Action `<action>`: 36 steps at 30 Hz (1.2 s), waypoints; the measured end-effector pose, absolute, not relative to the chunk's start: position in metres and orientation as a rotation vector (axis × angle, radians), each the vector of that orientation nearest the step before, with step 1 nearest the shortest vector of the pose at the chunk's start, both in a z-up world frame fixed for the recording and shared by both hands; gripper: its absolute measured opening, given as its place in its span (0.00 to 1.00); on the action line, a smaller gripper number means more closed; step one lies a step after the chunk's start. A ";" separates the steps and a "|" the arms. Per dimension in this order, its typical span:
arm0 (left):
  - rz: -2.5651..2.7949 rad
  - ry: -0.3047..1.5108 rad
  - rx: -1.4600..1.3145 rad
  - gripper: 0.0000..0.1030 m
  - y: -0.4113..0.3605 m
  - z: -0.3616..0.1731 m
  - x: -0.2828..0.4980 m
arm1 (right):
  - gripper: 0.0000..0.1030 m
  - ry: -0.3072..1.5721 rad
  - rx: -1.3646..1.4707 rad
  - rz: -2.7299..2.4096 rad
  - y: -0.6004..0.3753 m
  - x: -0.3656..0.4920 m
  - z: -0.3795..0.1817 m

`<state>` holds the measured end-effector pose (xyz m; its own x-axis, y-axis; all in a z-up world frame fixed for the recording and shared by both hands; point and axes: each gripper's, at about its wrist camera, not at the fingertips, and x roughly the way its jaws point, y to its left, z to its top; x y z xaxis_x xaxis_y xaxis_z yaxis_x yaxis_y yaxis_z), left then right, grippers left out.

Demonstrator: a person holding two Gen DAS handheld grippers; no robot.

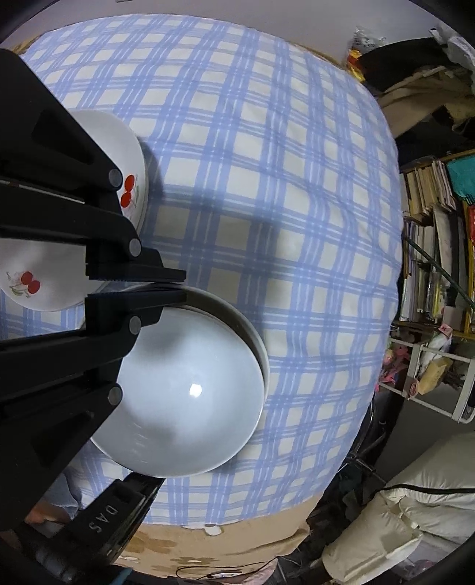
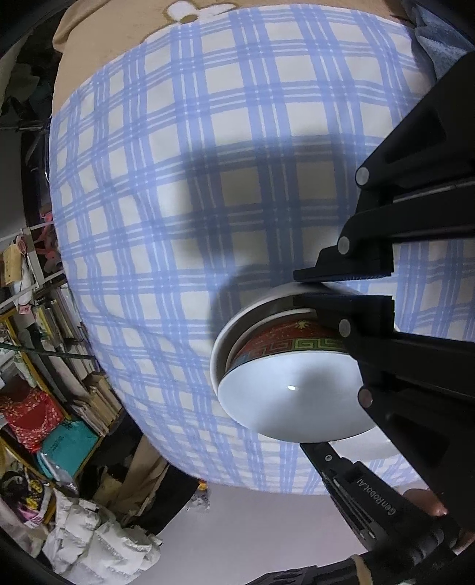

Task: Organize plates and bowls
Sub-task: 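Lift the bowl stack with both grippers and carry it over the cherry plates, then lower the bowl stack onto the cherry plate stack and open both grippers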

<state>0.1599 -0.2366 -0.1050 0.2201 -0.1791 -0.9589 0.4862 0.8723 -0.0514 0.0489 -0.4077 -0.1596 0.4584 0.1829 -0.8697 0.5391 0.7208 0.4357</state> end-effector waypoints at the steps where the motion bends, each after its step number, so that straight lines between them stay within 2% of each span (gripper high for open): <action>1: -0.473 1.271 0.284 0.01 -0.237 -0.103 0.160 | 0.10 1.091 0.782 -0.250 -0.409 0.048 -0.158; 10: -0.485 1.277 0.274 0.01 -0.225 -0.091 0.159 | 0.11 1.067 0.758 -0.249 -0.400 0.046 -0.137; 26: -0.349 1.234 0.241 0.01 -0.123 -0.055 0.141 | 0.11 1.060 0.694 -0.109 -0.316 0.050 -0.107; 36: -0.280 1.325 0.214 0.01 -0.078 -0.092 0.135 | 0.10 1.140 0.679 -0.055 -0.275 0.054 -0.140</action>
<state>0.1350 -0.0785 -0.0925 0.2178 -0.0789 -0.9728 0.3213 0.9470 -0.0048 0.0537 -0.2746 -0.1400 0.4392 0.2936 -0.8491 0.3734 0.8000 0.4697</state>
